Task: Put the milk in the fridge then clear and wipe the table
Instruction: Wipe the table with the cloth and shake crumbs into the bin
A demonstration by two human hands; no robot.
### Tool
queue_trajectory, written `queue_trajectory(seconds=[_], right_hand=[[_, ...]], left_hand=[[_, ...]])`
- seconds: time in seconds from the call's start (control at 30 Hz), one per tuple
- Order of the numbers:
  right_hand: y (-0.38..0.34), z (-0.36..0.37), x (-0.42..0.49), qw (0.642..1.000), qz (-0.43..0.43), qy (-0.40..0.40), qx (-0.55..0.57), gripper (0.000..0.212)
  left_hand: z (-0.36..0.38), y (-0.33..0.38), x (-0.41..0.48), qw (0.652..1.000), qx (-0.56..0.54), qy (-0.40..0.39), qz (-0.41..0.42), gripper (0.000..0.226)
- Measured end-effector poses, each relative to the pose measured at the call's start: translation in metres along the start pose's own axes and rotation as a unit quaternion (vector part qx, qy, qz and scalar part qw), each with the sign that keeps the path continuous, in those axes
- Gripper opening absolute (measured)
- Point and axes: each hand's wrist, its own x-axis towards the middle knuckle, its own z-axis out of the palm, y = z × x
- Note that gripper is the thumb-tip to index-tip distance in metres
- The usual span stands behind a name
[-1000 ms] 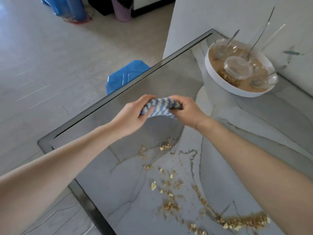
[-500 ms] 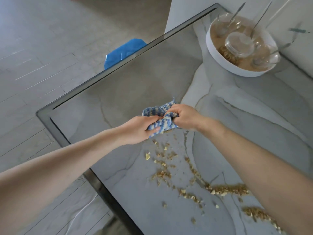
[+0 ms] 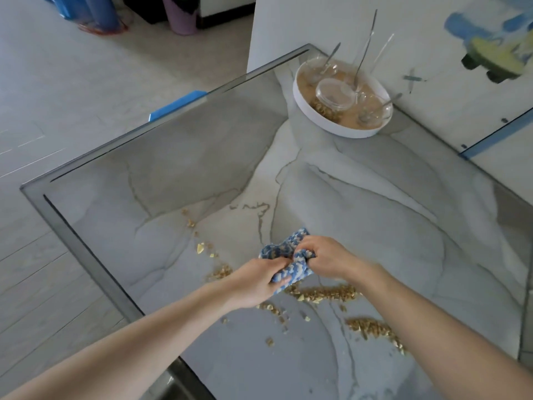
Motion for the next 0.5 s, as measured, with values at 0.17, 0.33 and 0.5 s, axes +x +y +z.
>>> queue_trajectory(seconds=[0.17, 0.33, 0.5], right_hand=[[0.023, 0.007, -0.034, 0.999, 0.036, 0.001, -0.002, 0.039], [0.037, 0.001, -0.064, 0.993, 0.105, 0.01, 0.045, 0.043], [0.045, -0.023, -0.089, 0.963, 0.147, 0.119, 0.194, 0.025]], left_hand=[[0.03, 0.028, 0.006, 1.0, -0.006, -0.009, 0.01, 0.031], [0.044, 0.057, 0.016, 0.999, -0.043, -0.022, -0.004, 0.027], [0.025, 0.079, 0.027, 0.99, -0.141, 0.022, -0.005, 0.025]])
